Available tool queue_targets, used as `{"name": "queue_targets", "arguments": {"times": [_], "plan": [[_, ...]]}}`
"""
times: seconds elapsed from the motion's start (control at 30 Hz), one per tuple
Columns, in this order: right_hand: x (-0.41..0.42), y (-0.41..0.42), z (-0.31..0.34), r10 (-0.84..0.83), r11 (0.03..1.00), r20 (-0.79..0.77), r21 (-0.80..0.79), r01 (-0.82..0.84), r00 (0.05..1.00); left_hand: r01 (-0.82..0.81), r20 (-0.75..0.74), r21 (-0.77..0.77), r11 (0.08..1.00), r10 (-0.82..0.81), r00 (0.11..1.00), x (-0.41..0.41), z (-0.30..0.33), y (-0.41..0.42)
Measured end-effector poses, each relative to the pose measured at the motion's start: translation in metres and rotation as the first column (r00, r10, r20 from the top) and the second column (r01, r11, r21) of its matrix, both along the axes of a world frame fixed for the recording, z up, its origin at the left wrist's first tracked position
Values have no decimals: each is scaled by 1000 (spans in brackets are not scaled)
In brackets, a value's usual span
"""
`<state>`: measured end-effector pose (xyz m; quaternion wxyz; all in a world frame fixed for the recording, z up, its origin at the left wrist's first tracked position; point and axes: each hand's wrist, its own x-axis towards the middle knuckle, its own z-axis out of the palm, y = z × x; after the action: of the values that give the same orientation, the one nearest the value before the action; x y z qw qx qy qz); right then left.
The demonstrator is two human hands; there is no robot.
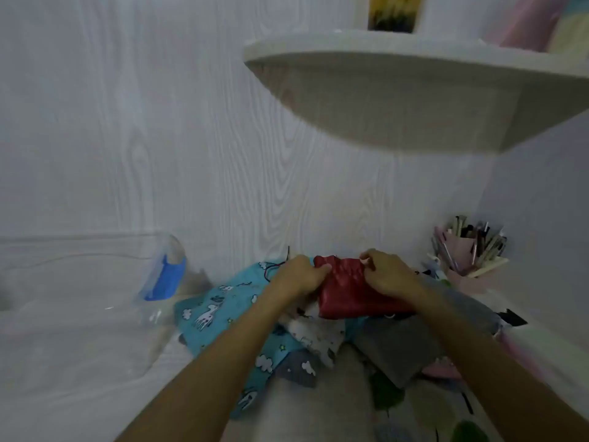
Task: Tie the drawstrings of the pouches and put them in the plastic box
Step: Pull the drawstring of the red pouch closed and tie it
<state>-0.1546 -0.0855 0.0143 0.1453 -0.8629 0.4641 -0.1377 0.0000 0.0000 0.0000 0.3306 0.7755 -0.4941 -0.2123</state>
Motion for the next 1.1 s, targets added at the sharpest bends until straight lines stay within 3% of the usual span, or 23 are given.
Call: {"name": "queue_targets", "arguments": {"times": [0.13,0.23,0.4,0.47,0.53,0.6,0.67,0.77,0.9,1.0,1.1], "plan": [[12,-20,-13,-5,998,-309,65,27,951,-30,-135,-64,998,22,991,-4,-21,-27],[14,-28,-24,-89,994,-351,-94,59,932,-36,-185,-161,986,5,983,1,-34,-37],[11,-13,-18,-92,924,-80,-378,56,993,-61,-279,-334,941,-37,960,11,-20,-23],[12,4,-6,39,881,145,-471,34,989,-112,-310,-422,900,-28,950,13,-3,0],[15,31,4,232,796,295,-605,-6,927,-161,-281,-567,808,-6,960,13,13,37],[18,65,10,397,689,350,-725,-24,848,-196,-253,-716,670,13,967,15,22,85],[22,99,3,496,630,337,-774,-64,800,-206,-244,-763,613,21,969,21,14,133],[31,133,-31,559,654,293,-731,-195,775,-241,-260,-682,690,80,962,33,-27,181],[36,161,-72,595,720,220,-573,-391,773,-294,-403,-587,754,43,914,31,-61,213],[34,165,-73,591,752,230,-502,-426,773,-362,-526,-587,724,-2,850,34,-56,217],[27,168,-71,610,759,255,-459,-462,750,-408,-546,-579,706,37,837,38,-55,219]]}}
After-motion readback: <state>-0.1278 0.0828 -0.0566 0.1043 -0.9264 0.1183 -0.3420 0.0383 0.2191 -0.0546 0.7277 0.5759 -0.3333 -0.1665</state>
